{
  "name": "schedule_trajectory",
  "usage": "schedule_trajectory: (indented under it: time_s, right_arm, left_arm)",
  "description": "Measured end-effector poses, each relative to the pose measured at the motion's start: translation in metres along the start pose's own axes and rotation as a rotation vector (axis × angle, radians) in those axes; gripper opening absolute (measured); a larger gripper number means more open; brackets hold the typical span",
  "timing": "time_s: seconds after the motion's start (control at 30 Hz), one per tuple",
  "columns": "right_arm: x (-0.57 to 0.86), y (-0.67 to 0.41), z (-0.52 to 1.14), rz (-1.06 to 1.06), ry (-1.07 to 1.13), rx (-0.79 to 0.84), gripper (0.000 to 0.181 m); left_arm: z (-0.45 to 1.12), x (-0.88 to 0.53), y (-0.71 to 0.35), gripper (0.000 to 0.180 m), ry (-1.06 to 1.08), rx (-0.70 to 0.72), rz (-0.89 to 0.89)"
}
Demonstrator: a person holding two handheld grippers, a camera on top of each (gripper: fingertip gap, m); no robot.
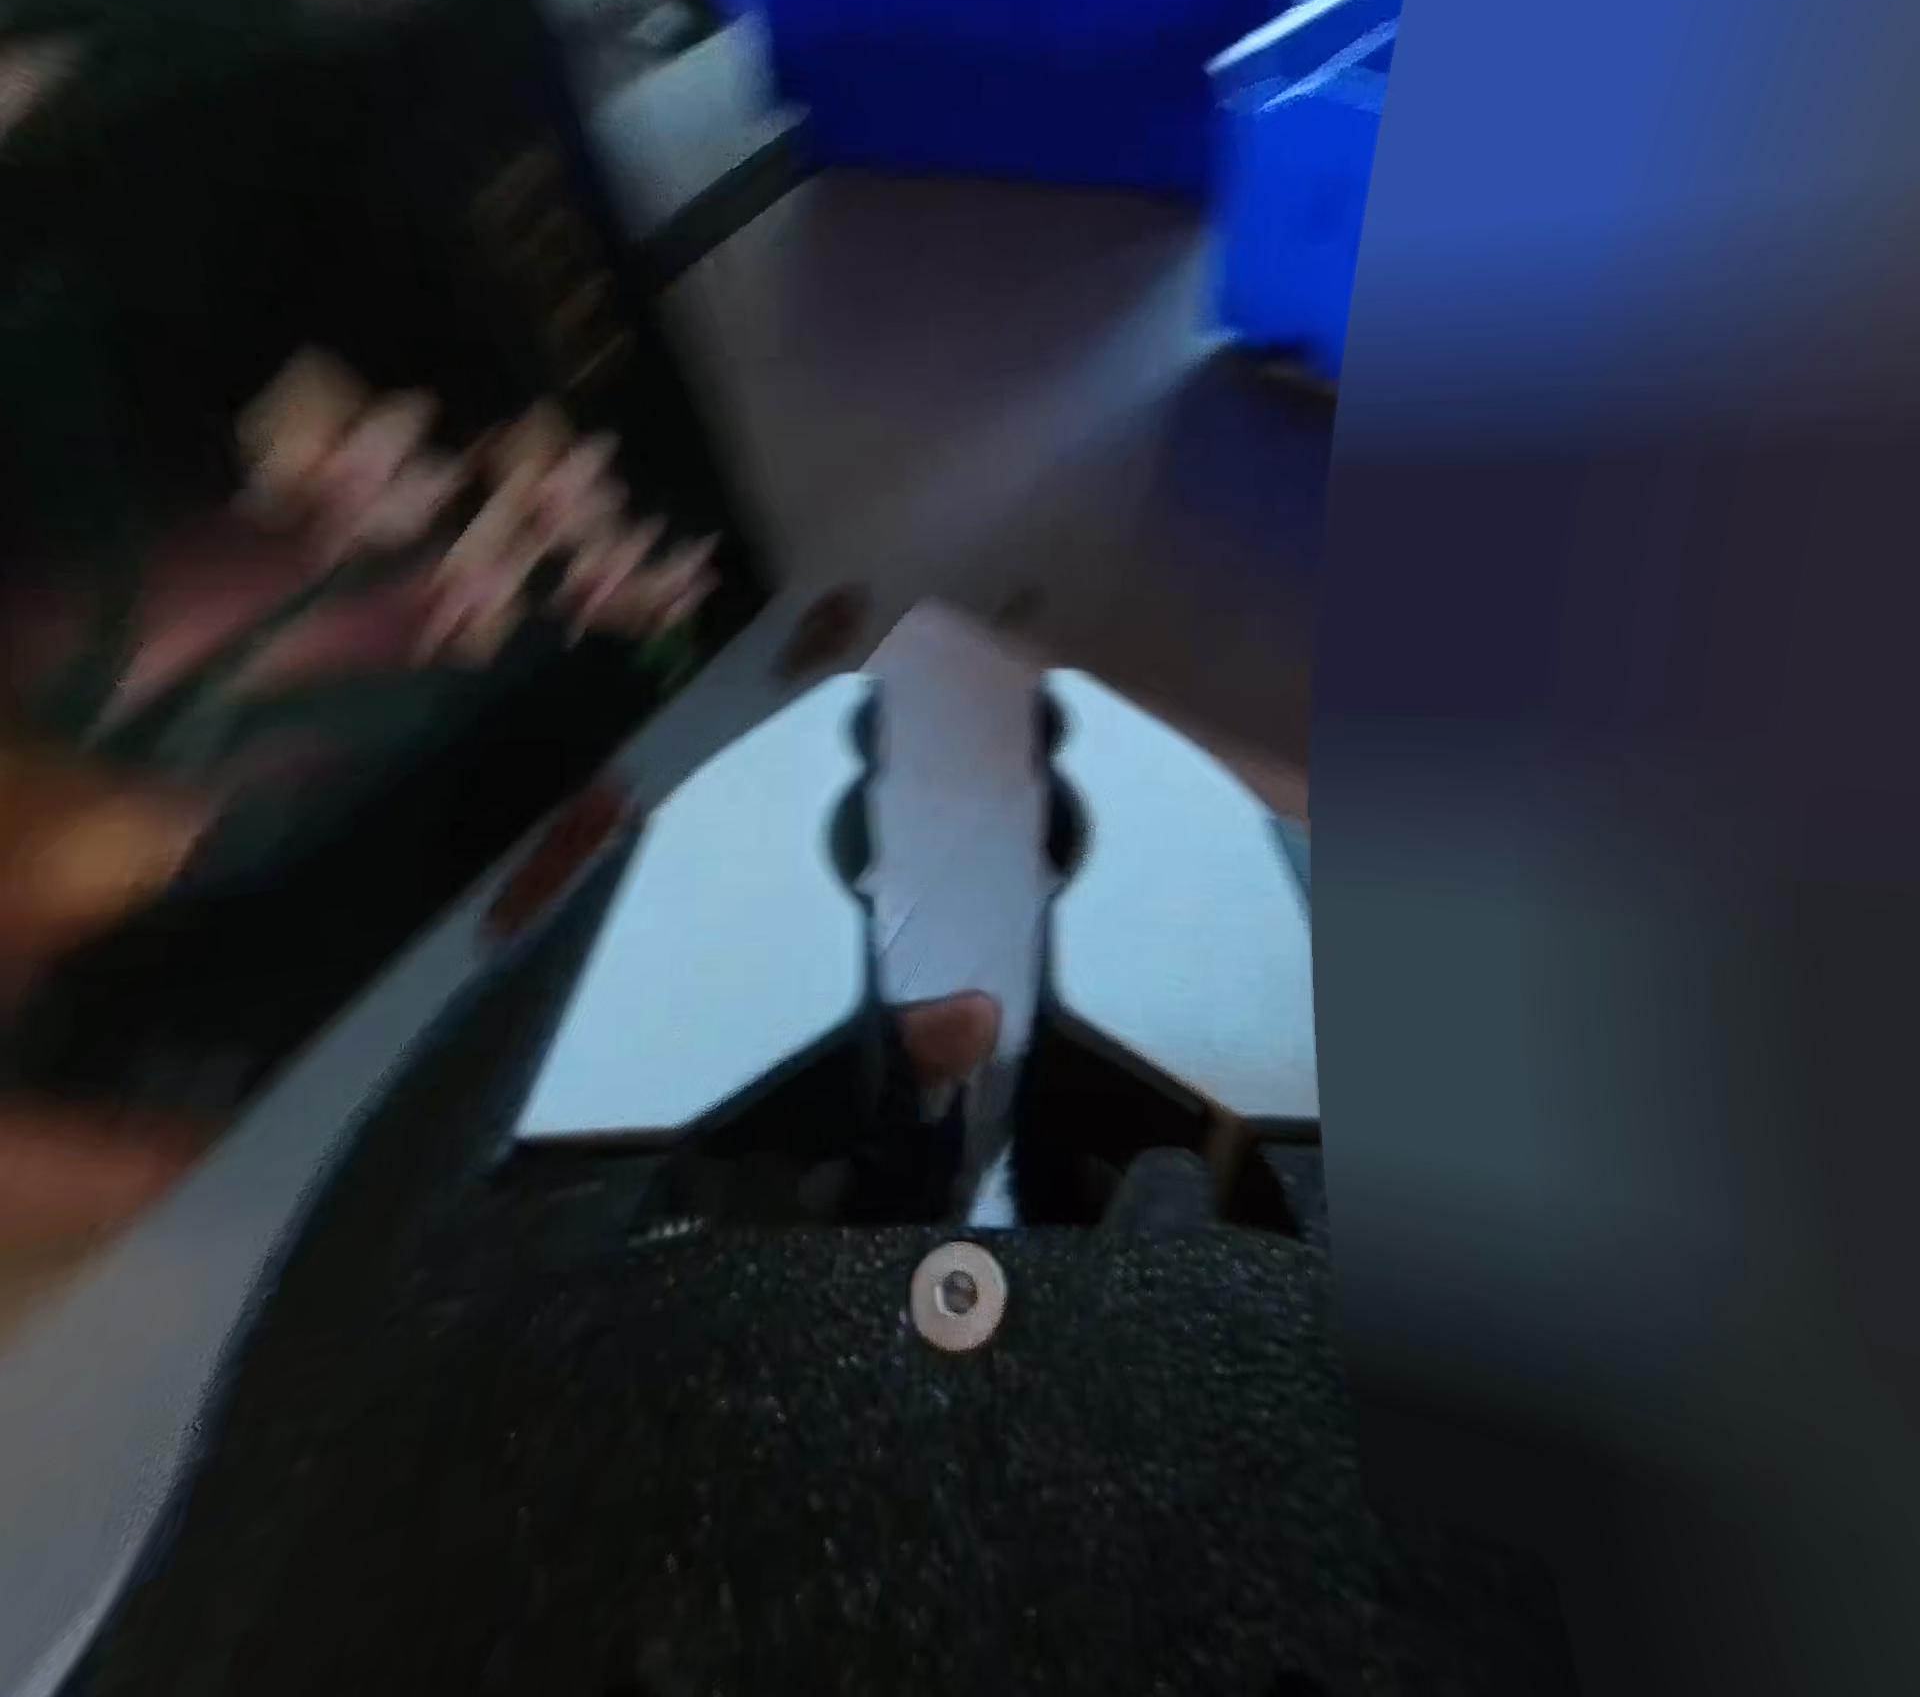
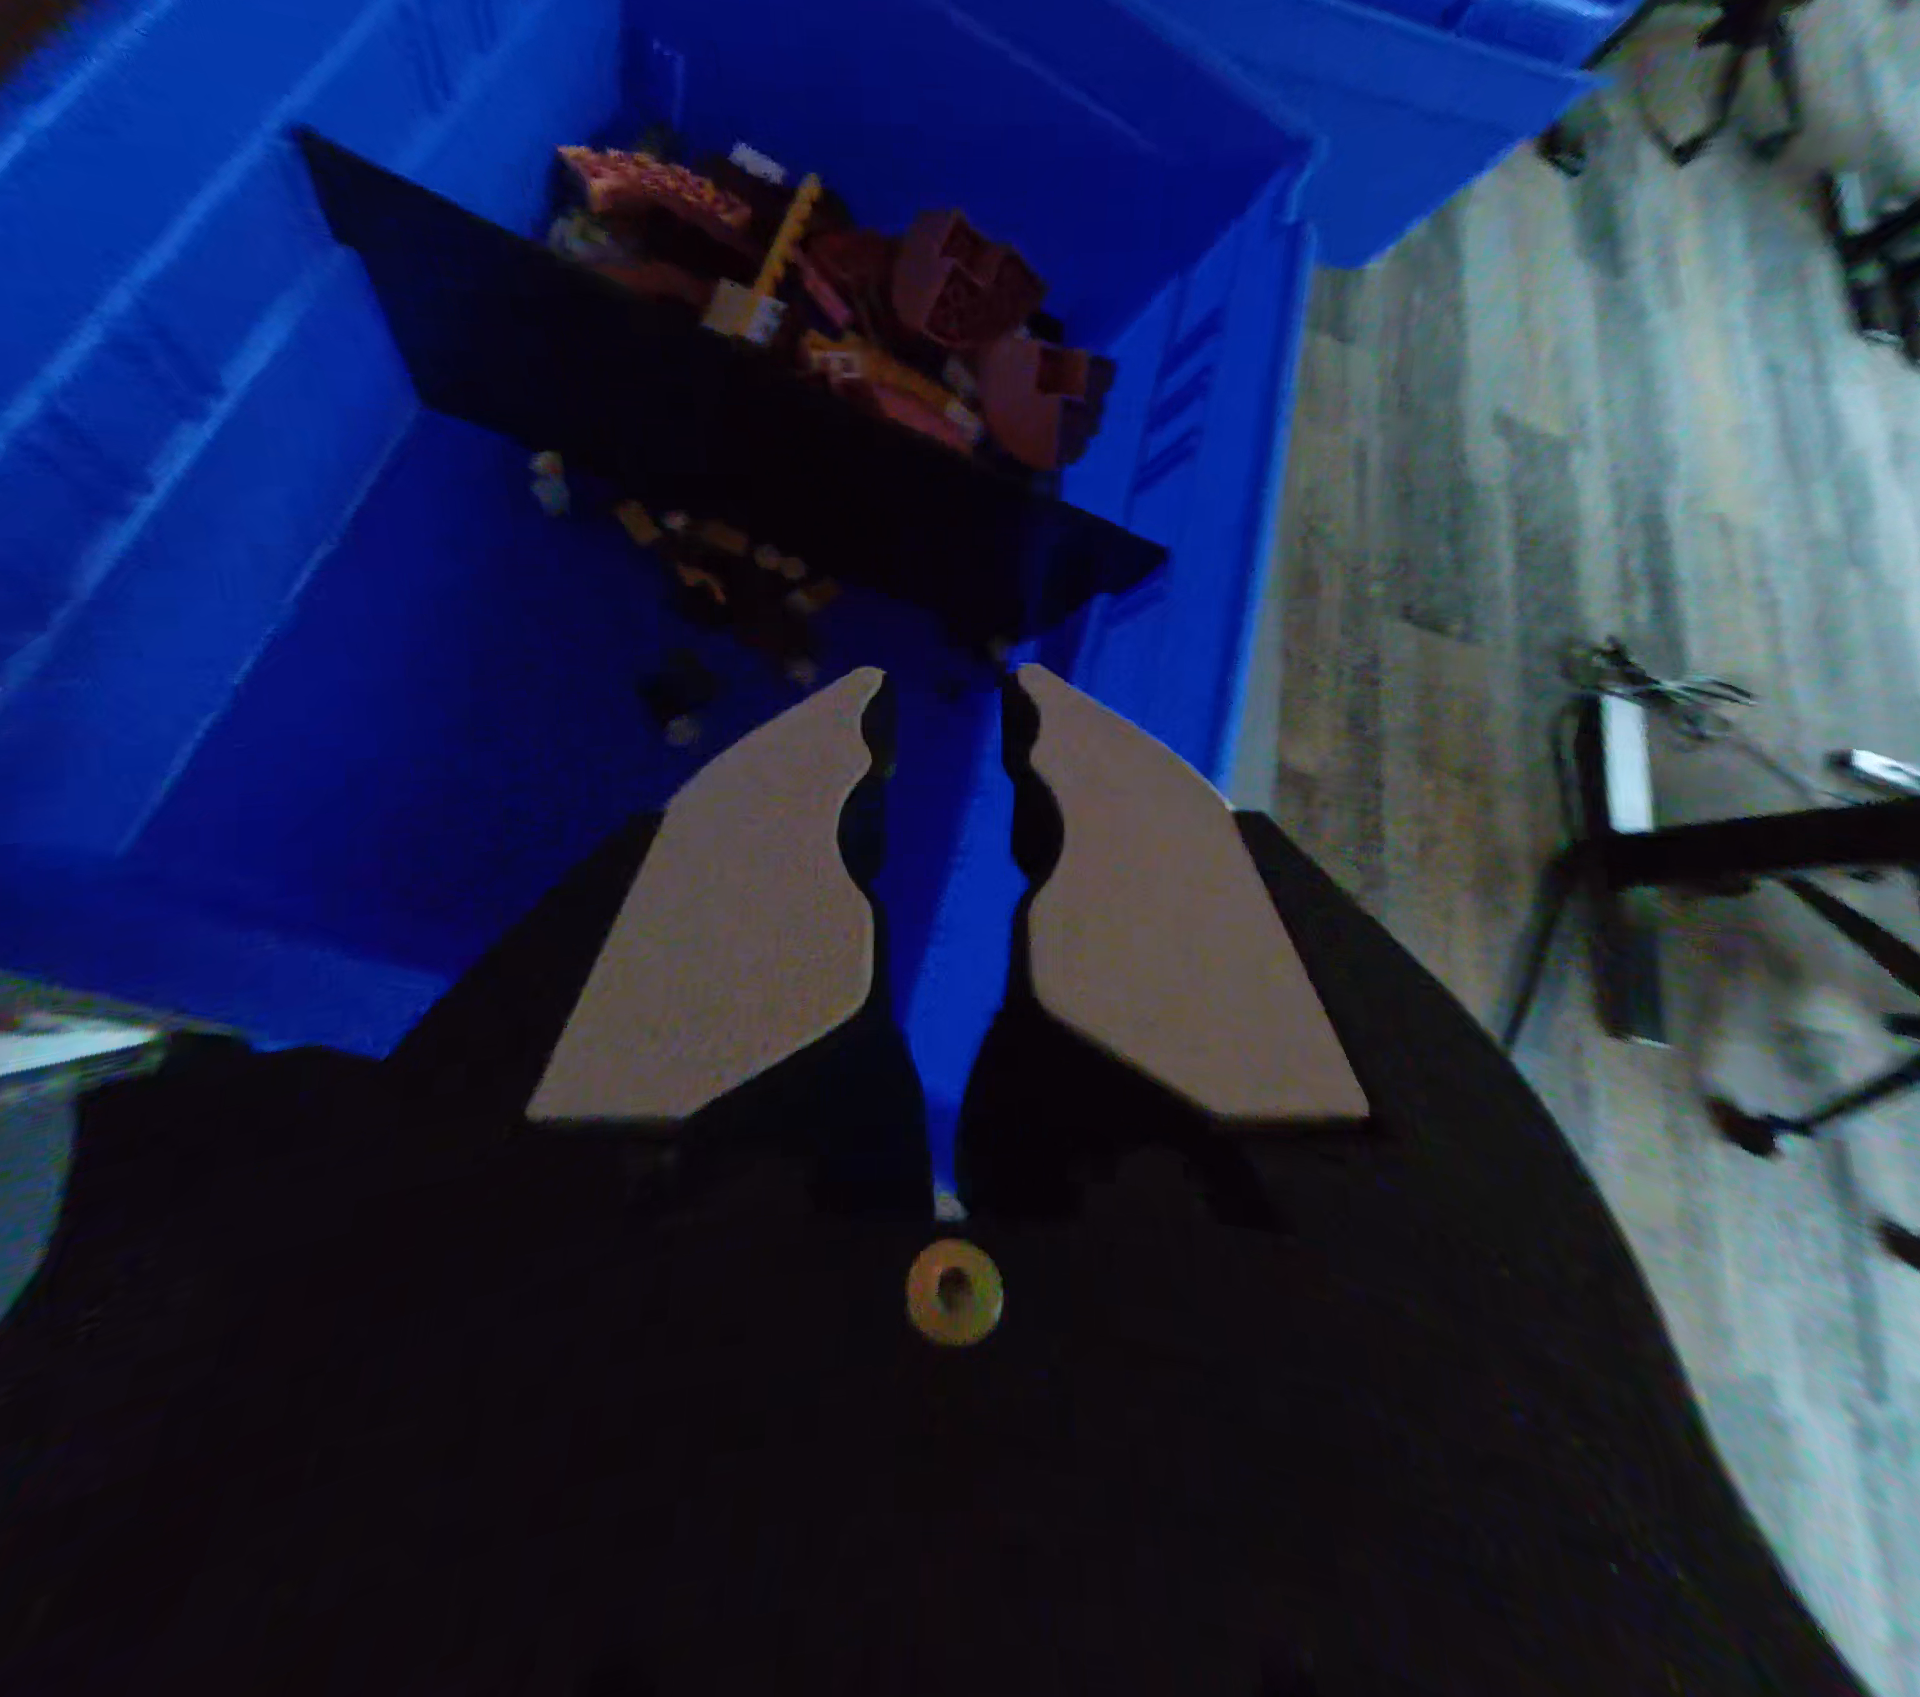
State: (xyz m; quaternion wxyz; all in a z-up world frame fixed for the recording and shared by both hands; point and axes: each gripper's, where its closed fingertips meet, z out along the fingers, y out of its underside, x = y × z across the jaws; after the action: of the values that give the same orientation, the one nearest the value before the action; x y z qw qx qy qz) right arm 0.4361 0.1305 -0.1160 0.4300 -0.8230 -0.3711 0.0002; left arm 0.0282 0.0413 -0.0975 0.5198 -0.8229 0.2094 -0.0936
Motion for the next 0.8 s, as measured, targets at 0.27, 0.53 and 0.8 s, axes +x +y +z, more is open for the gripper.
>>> schedule_trajectory:
  time_s: [0.27, 0.53, 0.8]
  right_arm:
    - [0.039, 0.043, -0.021, 0.174, 0.076, -0.202, 0.07]
    - [0.029, 0.076, 0.014, 0.276, -0.087, -0.304, 0.045]
    - [0.037, 0.082, 0.016, 0.2, -0.06, -0.359, 0.023]
  left_arm:
    - [0.072, 0.131, -0.075, 0.022, 0.319, 0.062, 0.178]
    - [0.151, 0.199, -0.075, 0.067, 0.403, -0.097, -0.03]
    - [0.143, 0.197, -0.093, 0.07, 0.34, -0.062, 0.039]
